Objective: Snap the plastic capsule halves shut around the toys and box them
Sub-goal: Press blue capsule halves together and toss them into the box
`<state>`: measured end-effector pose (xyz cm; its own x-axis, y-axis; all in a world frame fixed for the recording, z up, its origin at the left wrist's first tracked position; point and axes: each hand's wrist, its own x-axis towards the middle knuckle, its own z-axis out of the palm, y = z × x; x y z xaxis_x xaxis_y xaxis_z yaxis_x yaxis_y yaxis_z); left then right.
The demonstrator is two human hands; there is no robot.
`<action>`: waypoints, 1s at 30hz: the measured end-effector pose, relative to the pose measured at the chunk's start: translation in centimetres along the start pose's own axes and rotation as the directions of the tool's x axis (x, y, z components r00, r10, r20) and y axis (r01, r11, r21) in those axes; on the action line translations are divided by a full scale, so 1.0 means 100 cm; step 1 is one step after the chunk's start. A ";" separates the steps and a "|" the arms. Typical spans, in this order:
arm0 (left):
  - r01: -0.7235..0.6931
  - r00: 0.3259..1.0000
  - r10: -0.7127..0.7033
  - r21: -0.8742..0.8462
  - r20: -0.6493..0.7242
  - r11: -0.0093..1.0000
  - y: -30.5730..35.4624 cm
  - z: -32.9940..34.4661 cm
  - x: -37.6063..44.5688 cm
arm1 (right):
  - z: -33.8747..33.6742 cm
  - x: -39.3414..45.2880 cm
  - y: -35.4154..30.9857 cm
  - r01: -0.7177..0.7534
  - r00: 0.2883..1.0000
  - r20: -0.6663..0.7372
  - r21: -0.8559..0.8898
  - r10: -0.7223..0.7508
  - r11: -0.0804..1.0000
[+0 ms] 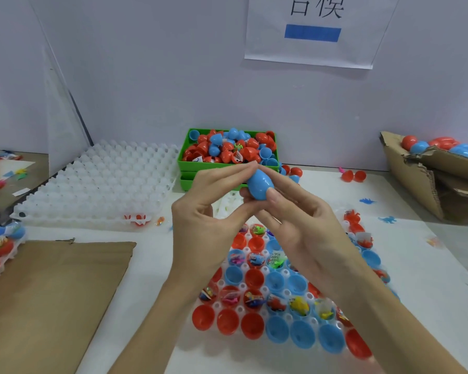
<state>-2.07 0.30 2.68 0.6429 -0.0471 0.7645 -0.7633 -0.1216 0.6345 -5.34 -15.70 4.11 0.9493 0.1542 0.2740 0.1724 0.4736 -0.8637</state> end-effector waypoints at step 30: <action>0.019 0.996 -0.010 -0.100 0.088 0.995 0.015 0.007 -0.003 | 0.009 -0.006 0.004 -0.197 0.978 0.138 0.370 0.155 0.908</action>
<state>-3.36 -0.51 3.32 0.6538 -0.1324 0.7450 -0.7534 -0.0229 0.6572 -6.03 -14.80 3.97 0.9190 0.3443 0.1922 -0.1273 0.7204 -0.6817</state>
